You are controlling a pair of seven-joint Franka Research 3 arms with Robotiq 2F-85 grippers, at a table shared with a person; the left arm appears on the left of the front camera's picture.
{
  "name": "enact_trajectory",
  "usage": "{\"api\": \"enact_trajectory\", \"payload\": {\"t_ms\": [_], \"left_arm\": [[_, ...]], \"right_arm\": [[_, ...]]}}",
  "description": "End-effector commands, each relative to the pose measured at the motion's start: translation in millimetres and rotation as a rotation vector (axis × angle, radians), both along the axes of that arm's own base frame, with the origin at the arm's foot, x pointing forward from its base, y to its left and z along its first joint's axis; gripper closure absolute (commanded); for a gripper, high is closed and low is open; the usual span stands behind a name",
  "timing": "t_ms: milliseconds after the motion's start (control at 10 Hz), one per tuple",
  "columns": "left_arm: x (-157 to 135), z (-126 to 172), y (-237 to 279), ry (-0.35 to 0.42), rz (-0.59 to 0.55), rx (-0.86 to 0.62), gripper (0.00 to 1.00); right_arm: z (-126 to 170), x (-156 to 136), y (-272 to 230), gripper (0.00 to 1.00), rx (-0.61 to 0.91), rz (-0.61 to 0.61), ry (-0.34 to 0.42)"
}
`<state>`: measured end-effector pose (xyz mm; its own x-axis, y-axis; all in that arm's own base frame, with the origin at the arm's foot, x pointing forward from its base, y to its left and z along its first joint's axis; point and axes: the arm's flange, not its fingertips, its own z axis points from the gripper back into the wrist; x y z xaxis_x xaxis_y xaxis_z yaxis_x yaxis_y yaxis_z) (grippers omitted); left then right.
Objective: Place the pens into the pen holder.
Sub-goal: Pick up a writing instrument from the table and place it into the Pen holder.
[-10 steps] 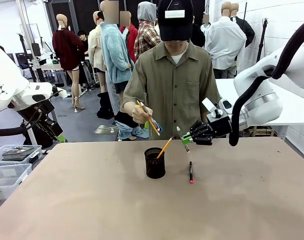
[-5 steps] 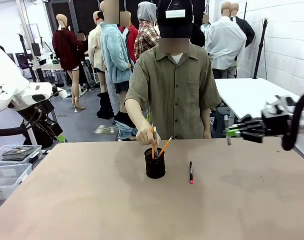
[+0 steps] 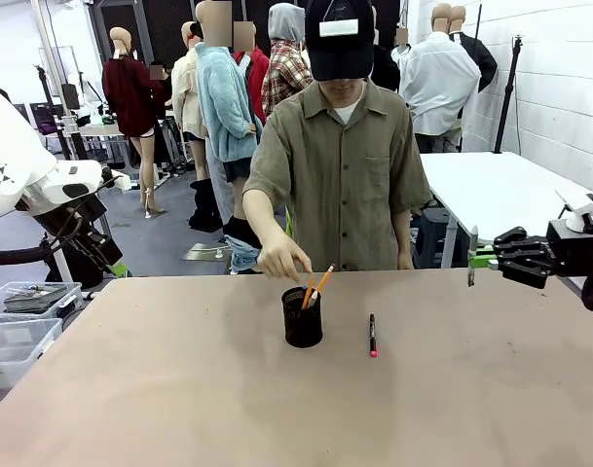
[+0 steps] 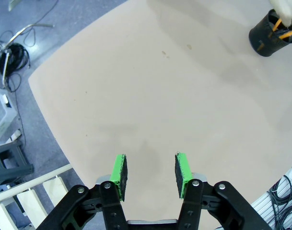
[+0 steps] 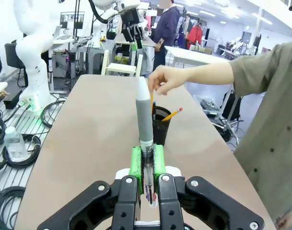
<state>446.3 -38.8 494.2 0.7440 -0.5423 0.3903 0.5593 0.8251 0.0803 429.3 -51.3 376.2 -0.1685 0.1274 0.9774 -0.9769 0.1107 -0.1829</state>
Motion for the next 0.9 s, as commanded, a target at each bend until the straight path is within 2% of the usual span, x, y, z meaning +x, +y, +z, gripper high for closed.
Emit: {"api": "enact_trajectory", "payload": {"t_ms": [0,100,200,600,700,800], "left_arm": [[2,1,0,-0.008,0.009,0.009,0.46],[2,1,0,-0.008,0.009,0.009,0.46],[2,1,0,-0.008,0.009,0.009,0.46],[2,1,0,-0.008,0.009,0.009,0.46],[2,1,0,-0.008,0.009,0.009,0.46],[2,1,0,-0.008,0.009,0.009,0.46]], "right_arm": [[13,-4,40,1.0,0.026,-0.067,-0.044],[24,-5,60,1.0,0.034,-0.133,-0.054],[34,-4,87,1.0,0.053,-0.111,-0.093],[61,41,190,1.0,0.069,-0.051,-0.094],[61,55,207,1.0,0.061,-0.064,-0.061],[62,63,217,1.0,0.036,-0.081,0.022]]}}
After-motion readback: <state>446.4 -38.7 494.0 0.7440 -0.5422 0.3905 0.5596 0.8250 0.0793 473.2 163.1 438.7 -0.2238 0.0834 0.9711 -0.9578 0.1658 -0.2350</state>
